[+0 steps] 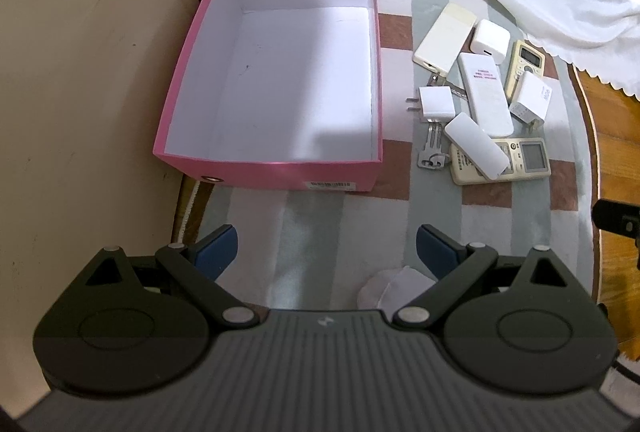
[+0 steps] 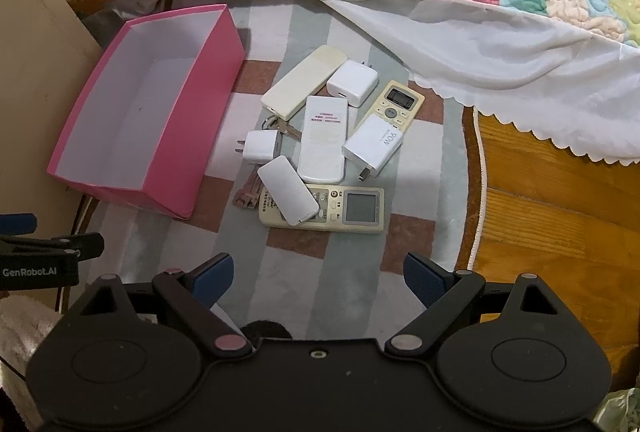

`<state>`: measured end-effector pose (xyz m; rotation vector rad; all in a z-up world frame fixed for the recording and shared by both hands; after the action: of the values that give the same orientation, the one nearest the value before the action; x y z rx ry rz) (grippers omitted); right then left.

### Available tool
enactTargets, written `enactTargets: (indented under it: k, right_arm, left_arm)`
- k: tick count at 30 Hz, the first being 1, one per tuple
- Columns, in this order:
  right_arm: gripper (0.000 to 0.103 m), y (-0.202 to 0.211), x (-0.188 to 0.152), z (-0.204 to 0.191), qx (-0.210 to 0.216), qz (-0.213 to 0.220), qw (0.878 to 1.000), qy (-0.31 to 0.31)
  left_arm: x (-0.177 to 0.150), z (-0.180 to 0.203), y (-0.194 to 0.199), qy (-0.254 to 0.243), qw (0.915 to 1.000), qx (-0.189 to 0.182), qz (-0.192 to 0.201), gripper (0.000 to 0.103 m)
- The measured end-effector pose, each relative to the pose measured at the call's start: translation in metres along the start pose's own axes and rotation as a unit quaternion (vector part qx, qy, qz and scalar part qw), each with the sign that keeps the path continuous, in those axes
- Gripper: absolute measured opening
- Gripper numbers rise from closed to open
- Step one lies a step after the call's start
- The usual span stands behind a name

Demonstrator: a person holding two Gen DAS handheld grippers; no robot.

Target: Organize rigid objects

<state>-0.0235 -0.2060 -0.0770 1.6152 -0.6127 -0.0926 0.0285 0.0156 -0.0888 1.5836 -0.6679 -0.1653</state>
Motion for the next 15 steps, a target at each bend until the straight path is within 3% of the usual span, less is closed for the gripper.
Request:
enactTargets:
  k: [15]
  right_arm:
    - [0.094,-0.0009,-0.0006,0.0004,-0.001,0.000,1.000,0.001]
  left_arm:
    - [-0.0017,0.0007,-0.0009,-0.001,1.0000,-0.001,-0.003,0.097]
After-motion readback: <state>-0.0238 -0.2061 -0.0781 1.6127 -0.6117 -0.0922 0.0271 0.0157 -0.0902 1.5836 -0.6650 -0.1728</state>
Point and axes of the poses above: each gripper's, at about its wrist camera, not at the fingertips, and y roughly against the way its jaws point, z to its right, x to its top, the point moved 9 cm from there along -y, roughly the way its jaws point, and after that the axes turned 14 degrees about -y, right-handed, at the moved point
